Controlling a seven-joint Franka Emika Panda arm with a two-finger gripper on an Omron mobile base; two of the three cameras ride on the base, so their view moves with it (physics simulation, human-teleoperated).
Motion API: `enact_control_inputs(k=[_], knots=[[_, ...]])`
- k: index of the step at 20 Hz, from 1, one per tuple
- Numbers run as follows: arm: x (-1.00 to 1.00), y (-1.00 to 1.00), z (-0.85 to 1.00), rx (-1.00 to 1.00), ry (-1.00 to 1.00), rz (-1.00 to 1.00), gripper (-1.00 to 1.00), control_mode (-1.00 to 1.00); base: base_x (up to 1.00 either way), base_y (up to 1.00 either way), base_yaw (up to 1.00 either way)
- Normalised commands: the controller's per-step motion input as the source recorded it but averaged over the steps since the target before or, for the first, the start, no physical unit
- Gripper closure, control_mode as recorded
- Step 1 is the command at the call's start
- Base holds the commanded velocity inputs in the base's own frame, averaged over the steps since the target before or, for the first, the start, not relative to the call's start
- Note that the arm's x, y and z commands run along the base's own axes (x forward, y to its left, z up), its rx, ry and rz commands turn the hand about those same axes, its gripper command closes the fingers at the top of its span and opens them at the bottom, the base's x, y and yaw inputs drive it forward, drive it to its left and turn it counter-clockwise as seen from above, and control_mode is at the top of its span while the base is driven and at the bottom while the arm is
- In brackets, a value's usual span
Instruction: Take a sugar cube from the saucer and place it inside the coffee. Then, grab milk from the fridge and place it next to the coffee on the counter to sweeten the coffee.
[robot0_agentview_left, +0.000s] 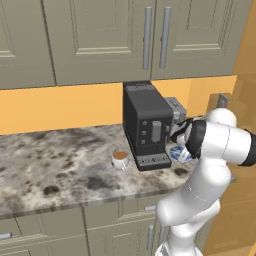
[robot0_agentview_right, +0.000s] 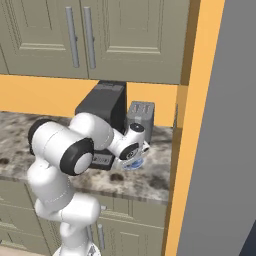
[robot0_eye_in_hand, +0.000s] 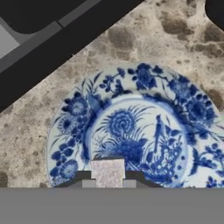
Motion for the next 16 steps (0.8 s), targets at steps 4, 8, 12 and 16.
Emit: enact_control_inputs(k=[4,8,12,16], knots=[[-0.56,0.0,0.53,0.0,-0.07,0.0,1.0,-1.0,0.0,0.0,0.0],[-0.71,0.09,0.93,0.0,-0.09,-0.02,1.0,-1.0,0.0,0.0,0.0],[-0.65,0.48,1.0,-0.02,-0.01,-0.06,1.0,-1.0,0.0,0.0,0.0],[-0.7,0.78,1.0,-0.05,0.0,-0.06,1.0,-1.0,0.0,0.0,0.0]])
